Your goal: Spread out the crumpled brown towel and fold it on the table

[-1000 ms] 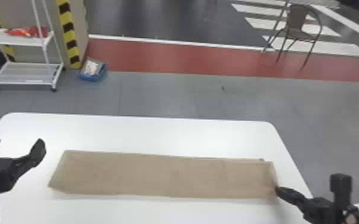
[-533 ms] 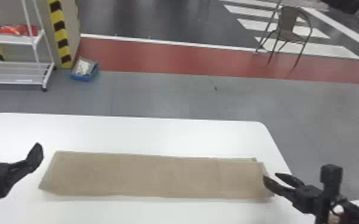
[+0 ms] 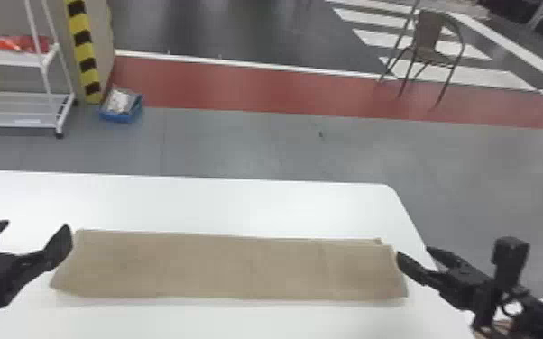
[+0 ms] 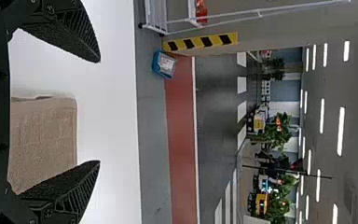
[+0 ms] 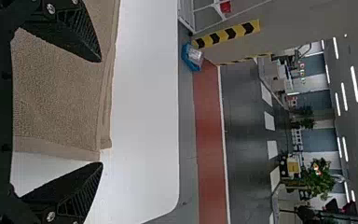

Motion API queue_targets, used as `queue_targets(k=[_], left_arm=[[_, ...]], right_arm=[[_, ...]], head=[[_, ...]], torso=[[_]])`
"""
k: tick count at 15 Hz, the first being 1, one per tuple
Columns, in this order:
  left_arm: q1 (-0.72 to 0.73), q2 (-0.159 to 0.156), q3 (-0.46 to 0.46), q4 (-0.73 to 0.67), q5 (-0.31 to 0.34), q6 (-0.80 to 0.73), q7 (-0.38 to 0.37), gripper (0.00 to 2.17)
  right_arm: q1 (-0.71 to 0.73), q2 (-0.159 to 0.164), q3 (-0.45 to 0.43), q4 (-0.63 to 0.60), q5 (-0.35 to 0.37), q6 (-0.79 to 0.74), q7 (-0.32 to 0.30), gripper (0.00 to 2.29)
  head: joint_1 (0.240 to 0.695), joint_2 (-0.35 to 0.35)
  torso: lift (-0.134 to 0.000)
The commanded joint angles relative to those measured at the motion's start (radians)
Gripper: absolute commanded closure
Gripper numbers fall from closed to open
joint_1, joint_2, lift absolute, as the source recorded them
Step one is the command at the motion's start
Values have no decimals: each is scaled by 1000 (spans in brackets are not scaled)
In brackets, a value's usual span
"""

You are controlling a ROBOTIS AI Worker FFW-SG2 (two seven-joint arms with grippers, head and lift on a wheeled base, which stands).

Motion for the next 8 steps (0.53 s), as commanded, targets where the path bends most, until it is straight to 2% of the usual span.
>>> queue_targets(k=[1,6,8], left_arm=[[-43,4,-16,75,-10,-21,0,124],[-100,10,-59,207,-25,-101,8,140],[-121,12,-84,276,-44,-162,11,313]], right_arm=[[-2,-1,-6,-34,0,73,1,97],[-38,-40,-30,-45,17,153,46,97],[-47,-53,-42,-23,13,153,47,100]], head=[[695,-255],[695,-262],[695,-279]], torso=[[0],[0],[0]])
